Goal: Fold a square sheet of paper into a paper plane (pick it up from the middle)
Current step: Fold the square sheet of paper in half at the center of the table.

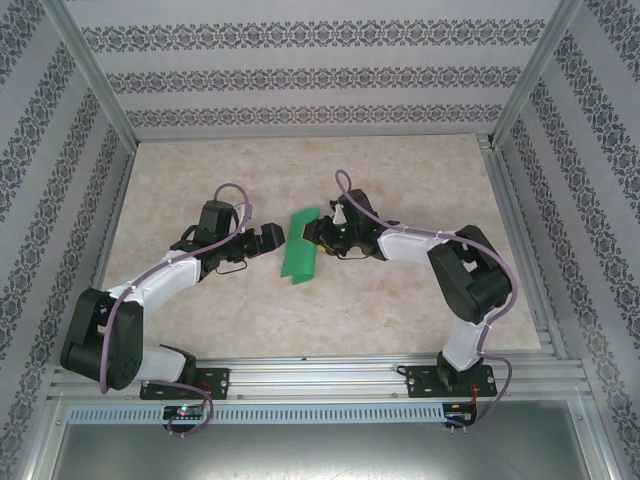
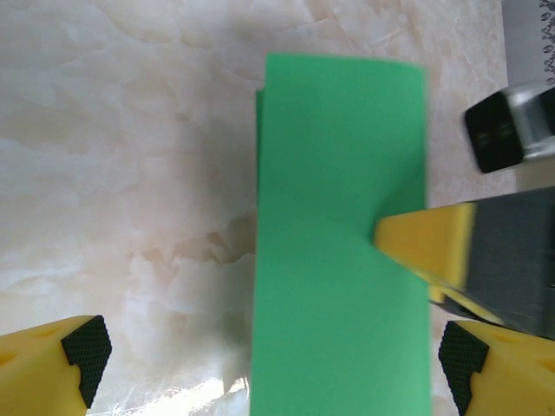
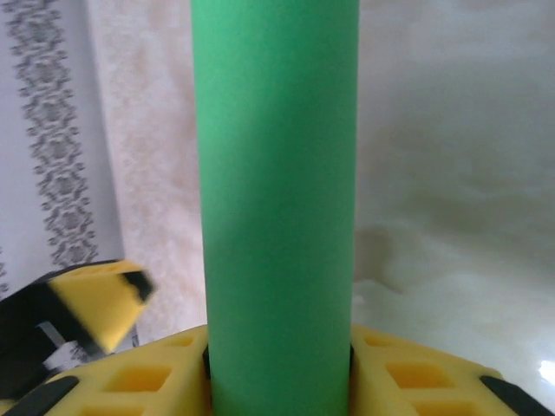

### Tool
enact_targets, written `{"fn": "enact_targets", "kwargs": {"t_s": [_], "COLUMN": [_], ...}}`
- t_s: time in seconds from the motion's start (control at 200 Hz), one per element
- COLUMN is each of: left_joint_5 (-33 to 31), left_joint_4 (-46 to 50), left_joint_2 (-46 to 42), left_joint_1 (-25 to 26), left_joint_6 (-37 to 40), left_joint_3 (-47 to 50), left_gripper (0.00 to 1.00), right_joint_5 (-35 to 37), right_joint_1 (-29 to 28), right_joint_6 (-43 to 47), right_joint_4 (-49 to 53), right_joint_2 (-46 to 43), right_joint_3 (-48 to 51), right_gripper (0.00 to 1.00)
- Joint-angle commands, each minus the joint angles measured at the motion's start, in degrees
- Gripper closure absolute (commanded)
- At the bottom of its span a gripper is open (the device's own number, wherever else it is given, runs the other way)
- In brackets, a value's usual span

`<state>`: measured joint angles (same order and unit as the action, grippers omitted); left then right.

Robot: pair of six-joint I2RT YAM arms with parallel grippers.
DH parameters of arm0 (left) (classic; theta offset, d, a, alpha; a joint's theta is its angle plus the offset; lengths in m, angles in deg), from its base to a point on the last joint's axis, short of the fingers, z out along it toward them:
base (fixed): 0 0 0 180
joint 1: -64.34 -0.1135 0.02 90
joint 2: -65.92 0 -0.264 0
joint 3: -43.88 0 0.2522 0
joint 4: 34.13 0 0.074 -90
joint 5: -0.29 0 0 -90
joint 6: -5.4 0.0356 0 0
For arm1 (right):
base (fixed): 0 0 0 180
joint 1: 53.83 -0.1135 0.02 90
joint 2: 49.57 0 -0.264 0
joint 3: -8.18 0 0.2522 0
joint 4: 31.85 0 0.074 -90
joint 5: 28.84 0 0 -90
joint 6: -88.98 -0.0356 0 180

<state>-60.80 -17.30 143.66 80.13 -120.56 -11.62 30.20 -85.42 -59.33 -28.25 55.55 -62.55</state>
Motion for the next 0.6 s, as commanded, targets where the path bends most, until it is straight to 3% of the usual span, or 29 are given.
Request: {"fn": "enact_targets", "kwargs": {"t_s": [0.0, 0.095, 0.2, 0.41, 0.6], "left_joint_5": [-0.3, -0.1, 0.6, 1.7, 2.6], "left_joint_4": [1.8, 1.5, 0.8, 0.1, -0.8], "left_joint_2": [-1.7, -1.6, -1.2, -0.6, 0.2], "left_joint_1": [0.6, 0.6, 0.6, 0.8, 1.2], "left_joint_6": [0.6, 0.4, 0.2, 0.3, 0.4], "left_joint_3": [1.3, 1.7, 1.5, 1.2, 1.3], "left_gripper": [0.0, 0.0, 0.0, 0.0, 0.0], "right_joint_5": [0.1, 1.1, 2.7, 7.7, 8.3], "right_joint_1": [0.8, 1.0, 1.2, 1.6, 1.9], "right_joint_6": [0.5, 3.4, 6.9, 12.4, 13.2], "right_joint_4": [-0.3, 3.8, 9.7, 20.6, 22.9], "right_joint_2": [1.8, 1.8, 0.9, -2.9, -3.9], "right_joint_3": [1.8, 1.4, -0.2, -3.8, -3.7], "right_gripper": [0.57, 0.55, 0.42, 0.32, 0.32]}}
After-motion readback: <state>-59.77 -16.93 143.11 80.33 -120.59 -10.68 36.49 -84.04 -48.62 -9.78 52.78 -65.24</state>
